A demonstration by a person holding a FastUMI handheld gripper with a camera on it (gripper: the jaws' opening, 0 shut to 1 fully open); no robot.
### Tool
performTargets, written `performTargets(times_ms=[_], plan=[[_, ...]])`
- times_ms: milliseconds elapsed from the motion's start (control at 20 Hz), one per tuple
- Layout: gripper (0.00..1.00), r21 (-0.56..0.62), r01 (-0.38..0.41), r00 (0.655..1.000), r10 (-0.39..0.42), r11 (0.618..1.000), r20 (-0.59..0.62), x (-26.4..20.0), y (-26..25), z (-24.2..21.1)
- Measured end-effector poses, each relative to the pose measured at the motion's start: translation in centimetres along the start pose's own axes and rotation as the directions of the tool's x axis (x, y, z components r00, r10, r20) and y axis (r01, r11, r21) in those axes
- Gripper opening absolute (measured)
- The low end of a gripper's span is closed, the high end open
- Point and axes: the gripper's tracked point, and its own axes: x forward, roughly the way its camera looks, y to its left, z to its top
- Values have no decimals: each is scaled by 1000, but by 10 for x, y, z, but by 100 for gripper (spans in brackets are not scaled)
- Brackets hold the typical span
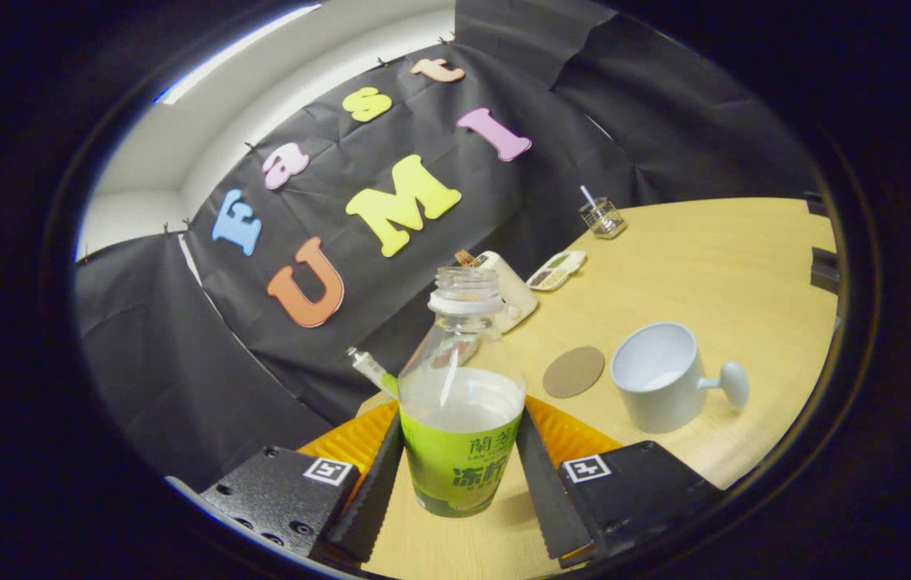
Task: Take the bottle from table, then pour the juice into the cup, finally place the bottle on the coaster
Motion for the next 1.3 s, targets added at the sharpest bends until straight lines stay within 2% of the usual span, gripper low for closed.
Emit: performTargets(times_ms=[200, 350, 450, 650, 750, 950, 1000, 1050, 1300], plan=[[80, 151, -30, 999, 36, 988, -41, 10, 3, -1], [80, 286, -68, 996, 82, 956, -36, 10, 6, 3], [80, 374, -93, 994, 109, 923, -24, 10, 5, 10], [80, 536, -156, 980, 197, 830, -20, 10, 11, 15], [80, 580, -169, 976, 216, 797, -12, 10, 11, 19], [80, 580, -148, 981, 194, 801, -17, 11, 6, 20], [80, 592, -148, 981, 193, 792, -12, 10, 4, 22], [79, 615, -148, 981, 196, 775, -12, 11, 2, 22], [79, 750, -170, 966, 259, 640, -2, 18, 7, 18]])
